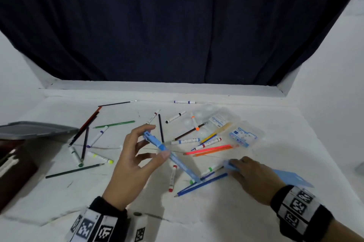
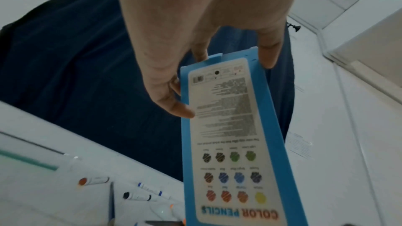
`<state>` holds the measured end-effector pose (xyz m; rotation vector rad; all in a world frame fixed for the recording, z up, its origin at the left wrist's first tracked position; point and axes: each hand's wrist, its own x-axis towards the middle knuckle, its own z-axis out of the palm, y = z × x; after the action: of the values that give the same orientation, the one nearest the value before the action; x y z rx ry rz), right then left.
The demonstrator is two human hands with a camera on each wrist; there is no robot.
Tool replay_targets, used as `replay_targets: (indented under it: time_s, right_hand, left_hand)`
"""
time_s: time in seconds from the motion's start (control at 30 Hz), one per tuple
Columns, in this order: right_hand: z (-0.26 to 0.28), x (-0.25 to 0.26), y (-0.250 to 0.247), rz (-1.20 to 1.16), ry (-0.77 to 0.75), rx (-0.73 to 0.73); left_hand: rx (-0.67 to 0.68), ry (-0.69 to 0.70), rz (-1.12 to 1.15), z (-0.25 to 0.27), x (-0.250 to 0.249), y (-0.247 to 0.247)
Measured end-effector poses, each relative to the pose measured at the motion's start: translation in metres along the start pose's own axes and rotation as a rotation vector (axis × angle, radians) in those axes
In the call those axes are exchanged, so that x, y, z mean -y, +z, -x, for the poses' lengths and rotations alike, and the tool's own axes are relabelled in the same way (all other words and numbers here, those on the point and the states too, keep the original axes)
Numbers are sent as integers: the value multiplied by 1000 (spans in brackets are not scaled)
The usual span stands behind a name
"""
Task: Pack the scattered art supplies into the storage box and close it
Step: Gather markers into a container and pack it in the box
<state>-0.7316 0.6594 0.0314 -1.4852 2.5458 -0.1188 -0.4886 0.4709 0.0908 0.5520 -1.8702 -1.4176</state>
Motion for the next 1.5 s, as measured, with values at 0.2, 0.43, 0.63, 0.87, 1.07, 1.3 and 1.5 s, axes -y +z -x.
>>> replay_targets:
  time_s: [0.2,0.43,0.63,0.87,1.07,1.3,1.5]
  right_hand:
    - [-11,51,-16,-8,-171,-383]
    - [-13,160,-21,-223,-284,-398]
    - [-28,239,5,-393,-313,-147]
    - [-39,285,43,-53,-267,-8]
    - [-27,283,52,1,-189,288]
    - [-29,276,58,16,-152,369]
    - [-32,283,52,-13,-171,266]
  left_hand:
    - [-300,-207,149,16,28,-42]
    - [-458,-379,140,44,53,-141]
    - [-430,-485,112,72,77,-233]
    - [-274,-379,330,82,88,-271]
    - [72,-243,-115,80,107,-296]
    - [295,-290,-493,73,115,-304]
    - [468,-314,-808,67,99,-268]
